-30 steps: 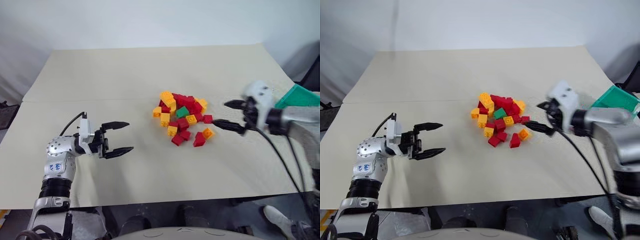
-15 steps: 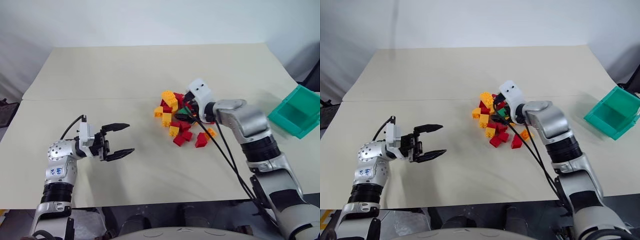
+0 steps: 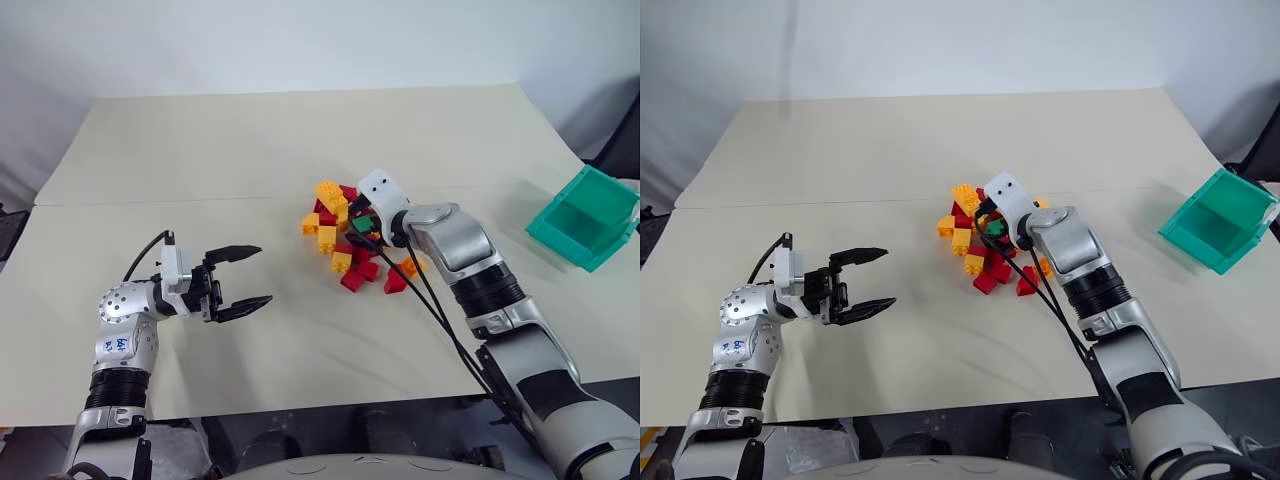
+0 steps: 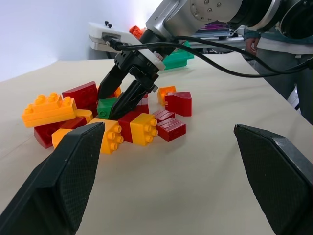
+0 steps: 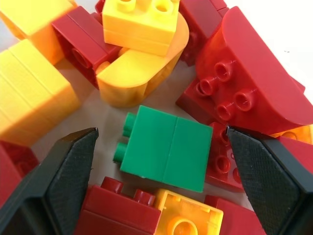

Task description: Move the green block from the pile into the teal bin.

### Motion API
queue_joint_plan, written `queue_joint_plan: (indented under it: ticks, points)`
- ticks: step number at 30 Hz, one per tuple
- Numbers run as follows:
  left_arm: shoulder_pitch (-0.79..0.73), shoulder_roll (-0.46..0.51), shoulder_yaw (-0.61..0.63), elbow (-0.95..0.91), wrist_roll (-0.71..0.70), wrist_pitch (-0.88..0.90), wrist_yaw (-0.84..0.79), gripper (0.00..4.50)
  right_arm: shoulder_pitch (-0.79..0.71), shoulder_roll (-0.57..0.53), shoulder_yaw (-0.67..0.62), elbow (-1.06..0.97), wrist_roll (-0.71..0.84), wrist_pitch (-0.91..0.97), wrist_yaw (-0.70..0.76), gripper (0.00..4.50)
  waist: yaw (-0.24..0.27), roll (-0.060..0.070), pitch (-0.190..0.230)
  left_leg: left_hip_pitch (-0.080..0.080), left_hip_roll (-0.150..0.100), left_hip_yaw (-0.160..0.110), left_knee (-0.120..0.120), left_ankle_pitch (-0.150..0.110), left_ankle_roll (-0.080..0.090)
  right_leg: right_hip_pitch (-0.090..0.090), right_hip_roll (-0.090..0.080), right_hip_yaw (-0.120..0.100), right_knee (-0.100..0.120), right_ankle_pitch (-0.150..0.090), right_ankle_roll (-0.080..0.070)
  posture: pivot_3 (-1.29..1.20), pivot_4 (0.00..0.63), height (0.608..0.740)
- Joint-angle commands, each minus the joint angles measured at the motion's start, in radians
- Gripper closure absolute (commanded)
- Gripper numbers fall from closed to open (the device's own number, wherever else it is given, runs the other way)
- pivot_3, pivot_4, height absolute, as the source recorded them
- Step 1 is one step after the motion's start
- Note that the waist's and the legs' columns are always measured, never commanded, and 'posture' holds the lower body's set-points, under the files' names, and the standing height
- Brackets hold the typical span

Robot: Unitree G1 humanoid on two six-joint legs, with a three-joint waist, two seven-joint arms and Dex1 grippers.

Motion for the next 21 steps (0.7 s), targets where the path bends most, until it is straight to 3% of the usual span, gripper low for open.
queue_joint_plan:
  ticks: [1,7,14,21]
  points:
    - [-0.005,0.006,0.009,-0.011,-0.011,-0.016,0.000,0.00,-0.001,0.003,-0.009,0.018,-0.017,0.003,0.008,0.50,0.000,0.000,0.000,0.000,0.000,0.000,0.000,0.000,0.000,0.000,0.000,0.000,0.000,0.000,0.000,0.00,0.150,0.740]
    - [-0.016,0.004,0.006,0.001,-0.010,-0.016,-0.003,0.00,0.005,0.005,-0.044,-0.011,-0.008,0.051,0.017,2.27,-0.001,0.000,0.000,0.002,0.000,0.001,0.000,0.000,0.000,0.001,0.000,0.001,0.000,0.000,0.000,0.00,0.150,0.740]
    - [-0.032,0.001,0.004,0.021,-0.008,-0.019,-0.008,0.00,0.010,-0.004,-0.087,-0.066,0.013,0.091,0.031,2.33,0.000,0.000,0.000,0.001,0.000,0.000,-0.001,0.000,0.000,0.001,0.000,0.001,0.000,0.000,0.000,0.00,0.150,0.740]
    - [-0.068,-0.025,-0.019,0.018,-0.013,-0.002,-0.011,0.00,0.080,-0.103,-0.243,-0.323,0.156,0.101,0.147,2.33,0.004,0.000,0.000,-0.001,0.000,-0.001,-0.001,0.000,0.000,-0.001,0.000,-0.001,-0.002,0.000,0.000,0.00,0.150,0.740]
